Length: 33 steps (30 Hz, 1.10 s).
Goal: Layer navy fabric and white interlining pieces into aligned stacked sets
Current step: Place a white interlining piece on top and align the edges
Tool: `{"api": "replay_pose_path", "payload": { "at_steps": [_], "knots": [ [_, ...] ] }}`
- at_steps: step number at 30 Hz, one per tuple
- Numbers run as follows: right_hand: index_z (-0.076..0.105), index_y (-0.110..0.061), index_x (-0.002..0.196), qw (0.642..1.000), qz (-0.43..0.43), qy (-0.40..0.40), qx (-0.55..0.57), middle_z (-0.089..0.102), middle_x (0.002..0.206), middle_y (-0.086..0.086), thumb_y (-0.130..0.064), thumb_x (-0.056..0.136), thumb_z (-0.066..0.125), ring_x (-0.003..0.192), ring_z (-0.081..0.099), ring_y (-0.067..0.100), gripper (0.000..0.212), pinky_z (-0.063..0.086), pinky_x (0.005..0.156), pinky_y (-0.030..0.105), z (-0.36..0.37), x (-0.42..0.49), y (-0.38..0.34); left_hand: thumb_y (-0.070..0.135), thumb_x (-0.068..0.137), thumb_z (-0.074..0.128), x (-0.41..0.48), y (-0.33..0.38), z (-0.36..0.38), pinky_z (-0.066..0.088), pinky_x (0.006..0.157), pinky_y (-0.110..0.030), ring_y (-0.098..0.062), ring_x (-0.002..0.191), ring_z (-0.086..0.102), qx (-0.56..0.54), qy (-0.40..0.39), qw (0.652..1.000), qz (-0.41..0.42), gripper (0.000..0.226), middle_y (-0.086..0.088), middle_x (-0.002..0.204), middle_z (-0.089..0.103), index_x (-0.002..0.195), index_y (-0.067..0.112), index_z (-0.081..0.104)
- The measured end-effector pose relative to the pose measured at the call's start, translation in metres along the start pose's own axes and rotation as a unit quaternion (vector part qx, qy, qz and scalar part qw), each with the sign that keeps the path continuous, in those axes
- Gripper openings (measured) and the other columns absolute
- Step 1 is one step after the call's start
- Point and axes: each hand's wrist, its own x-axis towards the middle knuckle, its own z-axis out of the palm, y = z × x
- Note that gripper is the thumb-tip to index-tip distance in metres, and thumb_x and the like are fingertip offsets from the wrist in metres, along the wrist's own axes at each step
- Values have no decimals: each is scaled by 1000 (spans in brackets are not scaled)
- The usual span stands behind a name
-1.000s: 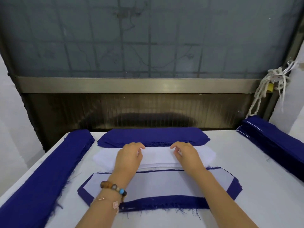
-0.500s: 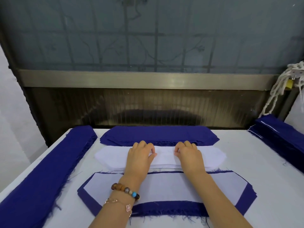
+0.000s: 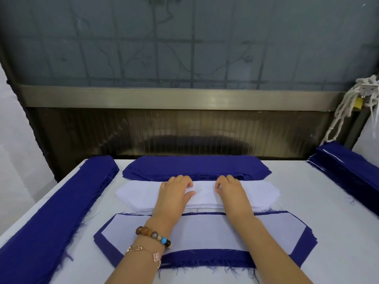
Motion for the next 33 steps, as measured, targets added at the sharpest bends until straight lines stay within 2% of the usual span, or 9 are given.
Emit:
{"api": "replay_pose_path", "payload": {
  "at_steps": [2,6,11,14,17,22,25,29,33],
  "knots": [
    [49,-19,124,1000,3,-8,21,51,125,2,-16,97,53,111,51,16,27,41,93,20,-1,2,0,36,98,51,1,0,-1,35,92,-24,-9,105,46,1,-6,1000,-1,19,12,110,54,116,30,53],
    [53,-17,118,999,2,-32,7,51,122,3,-11,95,53,104,53,16,24,42,90,19,-2,5,1,35,99,50,2,1,-1,41,84,-25,-11,92,46,-1,-10,1000,-5,12,8,97,55,101,24,56],
    [50,-13,114,998,-9,-46,-31,50,120,6,-2,89,56,96,48,16,27,43,86,21,-4,4,1,33,100,48,2,1,-1,47,80,-30,-15,86,51,-42,-24,998,-28,19,2,89,57,95,17,57],
    [48,-11,118,997,-18,-51,-46,48,123,7,-2,88,58,105,51,19,33,44,89,23,-4,3,0,31,99,50,3,1,-2,49,75,-27,-15,80,53,-75,-35,995,-53,15,3,79,54,107,18,52],
    [46,-13,120,997,-24,-47,-54,48,123,7,-4,88,61,106,51,18,36,45,90,24,-3,3,-1,31,98,54,3,0,-2,45,75,-24,-12,78,49,-59,-51,996,-52,31,6,79,49,125,19,47],
    [43,-18,118,999,-23,-12,-24,51,119,4,-10,92,57,100,51,17,30,46,86,24,1,0,0,30,95,58,2,3,-2,42,70,-19,-10,75,46,-48,-32,997,-45,29,9,77,43,119,22,45],
    [40,-23,122,1000,-18,10,2,53,119,3,-16,97,52,99,52,17,29,46,83,24,2,0,0,31,94,59,1,3,-3,46,72,-21,-10,77,48,-31,-18,999,-32,27,10,82,45,117,25,47],
    [29,-33,142,999,-37,8,-7,47,122,3,-14,96,52,103,52,17,55,46,84,23,3,-1,0,39,92,60,5,4,-4,36,82,-19,-10,98,44,69,25,997,-28,20,8,103,48,109,30,53],
    [43,-28,133,999,-41,11,-30,41,120,2,-20,96,54,103,45,16,39,43,84,22,1,-1,4,45,91,60,4,1,-1,29,92,-26,-11,107,39,130,48,990,-37,21,8,116,46,107,33,56]
  ]
}}
